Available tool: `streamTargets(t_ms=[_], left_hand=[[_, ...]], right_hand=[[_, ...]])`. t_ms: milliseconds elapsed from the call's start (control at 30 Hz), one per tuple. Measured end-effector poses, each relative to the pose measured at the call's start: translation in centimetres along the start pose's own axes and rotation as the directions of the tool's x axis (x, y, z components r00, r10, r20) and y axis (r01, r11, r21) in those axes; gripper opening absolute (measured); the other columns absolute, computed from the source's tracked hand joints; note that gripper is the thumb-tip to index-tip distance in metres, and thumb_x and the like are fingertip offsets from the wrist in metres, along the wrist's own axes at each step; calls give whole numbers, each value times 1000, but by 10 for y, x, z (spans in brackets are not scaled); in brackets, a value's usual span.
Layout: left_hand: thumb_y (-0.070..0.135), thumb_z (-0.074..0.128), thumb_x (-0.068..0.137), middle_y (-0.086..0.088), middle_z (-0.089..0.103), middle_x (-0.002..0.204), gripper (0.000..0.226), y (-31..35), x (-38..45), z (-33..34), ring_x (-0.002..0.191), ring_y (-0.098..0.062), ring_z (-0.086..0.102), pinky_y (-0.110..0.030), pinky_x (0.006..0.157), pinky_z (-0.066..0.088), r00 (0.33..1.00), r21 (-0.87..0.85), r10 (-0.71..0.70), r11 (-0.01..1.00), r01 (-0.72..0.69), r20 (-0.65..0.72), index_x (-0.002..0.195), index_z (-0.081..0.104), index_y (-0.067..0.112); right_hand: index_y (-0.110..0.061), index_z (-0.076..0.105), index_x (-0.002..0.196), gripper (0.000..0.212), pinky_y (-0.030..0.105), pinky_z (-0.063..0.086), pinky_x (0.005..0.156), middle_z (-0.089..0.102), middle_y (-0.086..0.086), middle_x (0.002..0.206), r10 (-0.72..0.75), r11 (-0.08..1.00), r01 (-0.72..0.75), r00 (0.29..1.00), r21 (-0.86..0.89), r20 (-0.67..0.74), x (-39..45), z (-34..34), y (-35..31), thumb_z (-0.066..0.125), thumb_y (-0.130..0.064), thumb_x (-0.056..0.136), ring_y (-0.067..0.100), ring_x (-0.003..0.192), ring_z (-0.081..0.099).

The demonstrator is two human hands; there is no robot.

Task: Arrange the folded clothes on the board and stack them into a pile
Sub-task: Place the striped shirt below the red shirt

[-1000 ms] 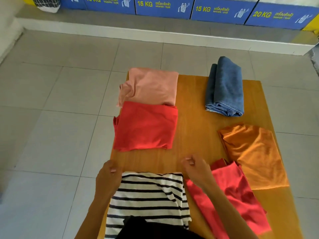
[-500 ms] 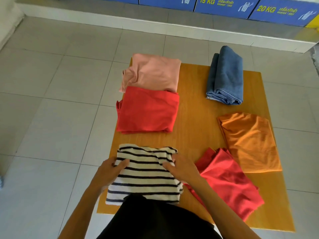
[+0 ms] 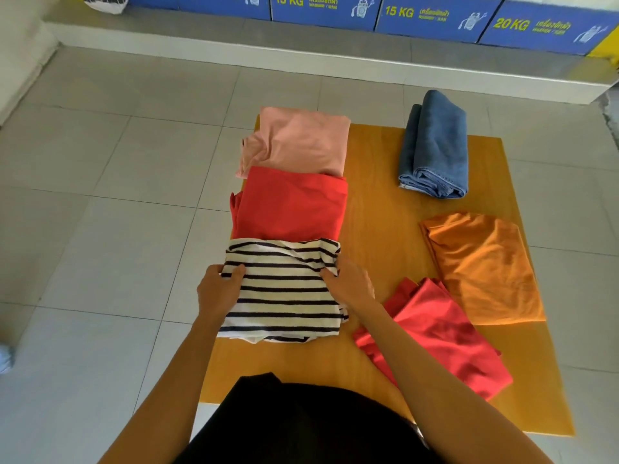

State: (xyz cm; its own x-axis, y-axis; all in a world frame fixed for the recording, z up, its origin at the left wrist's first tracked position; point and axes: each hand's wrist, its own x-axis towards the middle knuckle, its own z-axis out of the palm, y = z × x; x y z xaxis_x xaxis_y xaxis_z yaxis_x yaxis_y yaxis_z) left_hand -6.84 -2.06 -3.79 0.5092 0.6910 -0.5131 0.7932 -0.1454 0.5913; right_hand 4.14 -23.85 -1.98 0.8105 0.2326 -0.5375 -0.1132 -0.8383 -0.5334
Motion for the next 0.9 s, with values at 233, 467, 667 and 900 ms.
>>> streamTargets(t_ms=[233, 467, 667, 900], left_hand=[[14, 63, 87, -18, 50, 134, 42, 32, -55, 29, 125, -35, 44, -49, 102, 39, 910, 139, 325, 944, -298, -257, 128, 53, 8], [43, 49, 98, -13, 56, 135, 56, 88, -120, 136, 126, -26, 54, -41, 106, 43, 688, -7, 548, 785, -620, 476, 137, 50, 3], [80, 45, 74, -12, 67, 116, 84, 93, -137, 200, 110, -32, 62, -41, 93, 49, 695, 135, 339, 836, -531, 634, 116, 58, 7], [64, 76, 64, 8, 77, 100, 53, 81, -120, 165, 98, -15, 72, -35, 87, 57, 618, -47, 211, 962, -270, 757, 104, 75, 29]], right_hand=[[-8, 72, 95, 13, 42, 56, 81, 76, 9, 94, 35, 988, 38, 893, 153, -448, -61, -51, 83, 63, -15, 89, 28, 91, 71], [-10, 59, 122, 46, 48, 40, 99, 59, 23, 122, 566, 824, -413, 594, 387, -572, -126, -82, 200, 69, -38, 88, 40, 121, 48], [2, 51, 128, 78, 52, 54, 92, 62, 22, 126, 814, 448, -492, 570, 747, -112, -140, -62, 218, 78, -52, 79, 39, 109, 61], [-10, 72, 109, 50, 49, 56, 95, 76, 13, 103, 676, 230, -324, 732, 918, 89, -144, -49, 200, 89, -34, 69, 32, 98, 71]])
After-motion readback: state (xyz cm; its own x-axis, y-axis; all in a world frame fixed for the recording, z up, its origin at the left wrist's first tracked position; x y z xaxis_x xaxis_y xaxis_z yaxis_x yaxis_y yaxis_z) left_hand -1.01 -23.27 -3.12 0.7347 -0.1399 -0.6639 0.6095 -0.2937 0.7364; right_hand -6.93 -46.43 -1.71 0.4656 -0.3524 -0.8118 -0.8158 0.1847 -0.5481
